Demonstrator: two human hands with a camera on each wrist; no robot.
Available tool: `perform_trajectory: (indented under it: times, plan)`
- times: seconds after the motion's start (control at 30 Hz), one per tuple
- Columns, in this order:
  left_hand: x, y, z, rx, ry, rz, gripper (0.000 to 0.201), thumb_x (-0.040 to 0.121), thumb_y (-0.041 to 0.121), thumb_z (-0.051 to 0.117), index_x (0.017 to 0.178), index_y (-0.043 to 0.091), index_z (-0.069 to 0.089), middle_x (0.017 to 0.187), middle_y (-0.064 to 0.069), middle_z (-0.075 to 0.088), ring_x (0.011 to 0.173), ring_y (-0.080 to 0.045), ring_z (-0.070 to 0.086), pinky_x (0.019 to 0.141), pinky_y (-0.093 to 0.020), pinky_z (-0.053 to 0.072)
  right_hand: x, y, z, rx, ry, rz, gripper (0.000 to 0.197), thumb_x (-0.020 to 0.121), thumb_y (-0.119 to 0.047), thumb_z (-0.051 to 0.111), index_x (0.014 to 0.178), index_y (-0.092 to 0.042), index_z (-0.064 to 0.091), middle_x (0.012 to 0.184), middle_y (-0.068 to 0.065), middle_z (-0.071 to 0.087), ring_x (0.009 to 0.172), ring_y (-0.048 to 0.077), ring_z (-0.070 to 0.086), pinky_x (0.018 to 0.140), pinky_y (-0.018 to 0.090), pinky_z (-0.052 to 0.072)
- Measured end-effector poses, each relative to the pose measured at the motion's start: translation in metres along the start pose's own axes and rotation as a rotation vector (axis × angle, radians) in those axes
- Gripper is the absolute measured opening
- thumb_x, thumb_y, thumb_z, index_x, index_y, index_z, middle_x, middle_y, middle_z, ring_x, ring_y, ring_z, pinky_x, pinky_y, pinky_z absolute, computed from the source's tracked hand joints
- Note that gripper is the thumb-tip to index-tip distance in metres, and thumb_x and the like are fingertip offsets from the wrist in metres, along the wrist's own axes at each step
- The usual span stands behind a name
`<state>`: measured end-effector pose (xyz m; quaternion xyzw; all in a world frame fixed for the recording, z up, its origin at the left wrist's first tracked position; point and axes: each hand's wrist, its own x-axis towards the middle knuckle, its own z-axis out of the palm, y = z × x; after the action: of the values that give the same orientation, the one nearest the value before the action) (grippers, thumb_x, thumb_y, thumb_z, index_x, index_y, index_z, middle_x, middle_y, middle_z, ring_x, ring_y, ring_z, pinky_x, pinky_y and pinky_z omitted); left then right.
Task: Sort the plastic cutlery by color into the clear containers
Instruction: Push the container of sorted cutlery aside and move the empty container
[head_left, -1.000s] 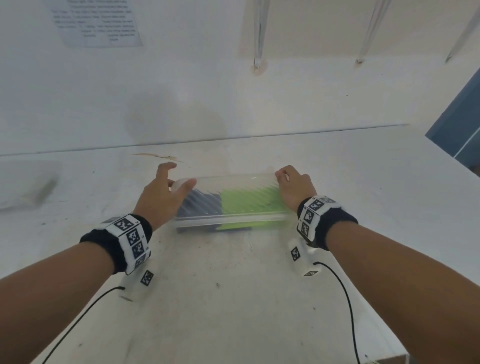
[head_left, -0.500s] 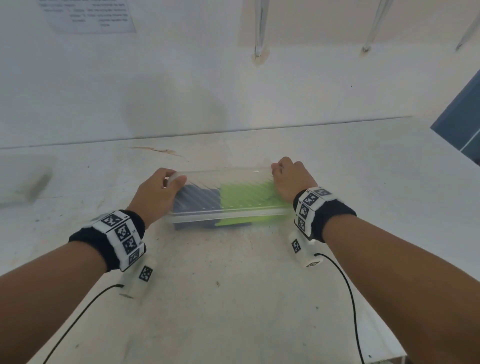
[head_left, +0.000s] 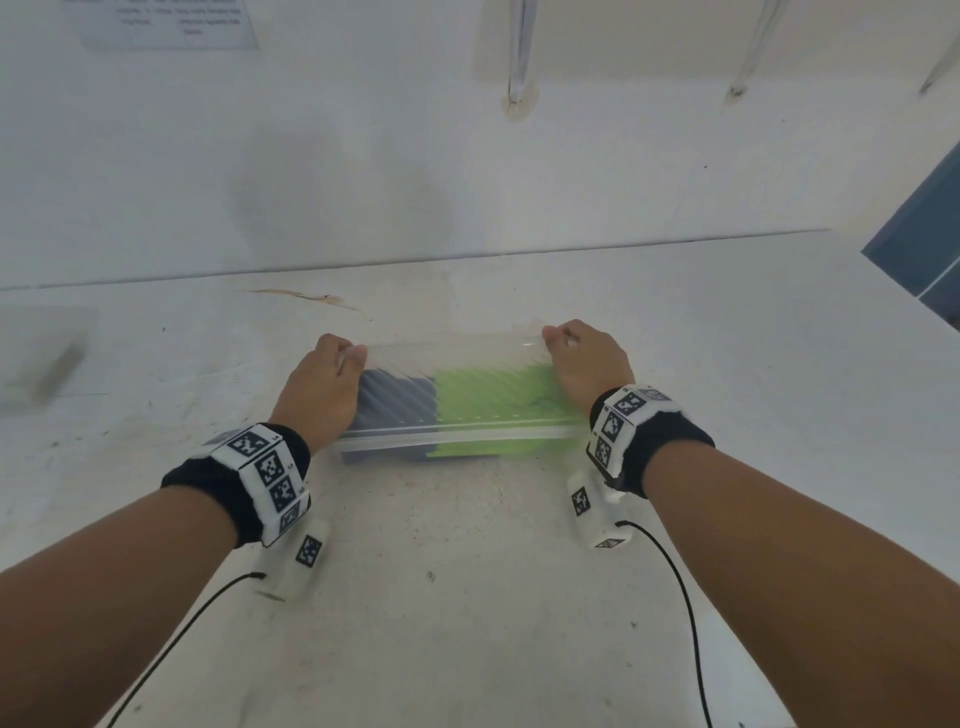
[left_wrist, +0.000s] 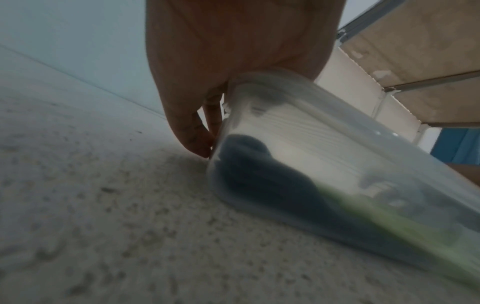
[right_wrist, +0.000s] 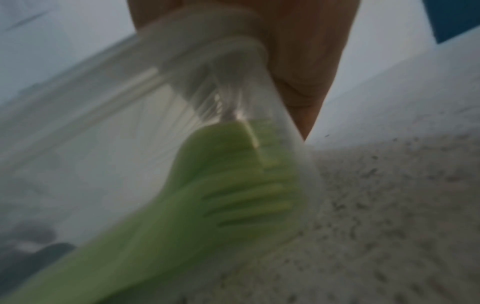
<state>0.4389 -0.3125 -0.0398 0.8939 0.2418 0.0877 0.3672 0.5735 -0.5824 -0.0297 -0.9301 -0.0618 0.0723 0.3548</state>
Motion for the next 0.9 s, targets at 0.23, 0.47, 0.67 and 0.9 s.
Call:
perform_trajectory:
  times: [0.23, 0.47, 0.67, 0.9]
  plan:
    - [0.003, 0.003, -0.001, -0.003, -0.014, 0.0, 0.032, 0.109, 0.037, 0.037, 0.124, 0.012, 0.05, 0.115, -0.01, 0.06, 0.103, -0.027, 0.056, 0.087, -0.036, 0.039, 0.004, 0.0, 0.001, 0.079, -0.009, 0.062, 0.037, 0.101, -0.051, 0.045, 0.105, -0.019, 0.064, 0.106, 0.003, 0.067, 0.1, 0.026, 0.06, 0.082, 0.034, 0.042]
    - [-0.007, 0.001, 0.003, -0.009, 0.167, -0.12, 0.05, 0.1, 0.059, 0.048, 0.111, 0.011, 0.057, 0.104, -0.006, 0.064, 0.096, -0.027, 0.061, 0.087, -0.04, 0.049, 0.001, 0.008, 0.002, 0.106, 0.071, 0.136, 0.047, 0.094, -0.061, 0.054, 0.103, -0.015, 0.061, 0.097, 0.001, 0.064, 0.091, 0.025, 0.06, 0.08, 0.035, 0.044]
    - [-0.006, 0.004, 0.0, 0.027, 0.163, -0.104, 0.049, 0.1, 0.058, 0.048, 0.107, 0.01, 0.057, 0.101, -0.007, 0.064, 0.094, -0.028, 0.061, 0.084, -0.039, 0.048, -0.001, -0.001, -0.001, 0.003, 0.029, 0.104, 0.047, 0.1, -0.053, 0.045, 0.072, -0.015, 0.048, 0.073, 0.001, 0.055, 0.07, 0.024, 0.052, 0.061, 0.033, 0.033]
    - [-0.022, -0.036, -0.048, 0.106, 0.187, -0.104, 0.053, 0.1, 0.058, 0.048, 0.105, 0.007, 0.059, 0.099, -0.011, 0.065, 0.093, -0.032, 0.06, 0.081, -0.037, 0.045, -0.026, -0.044, 0.037, -0.037, -0.122, 0.04, 0.042, 0.104, -0.031, 0.036, 0.118, 0.003, 0.057, 0.12, 0.023, 0.058, 0.103, 0.036, 0.055, 0.08, 0.037, 0.039]
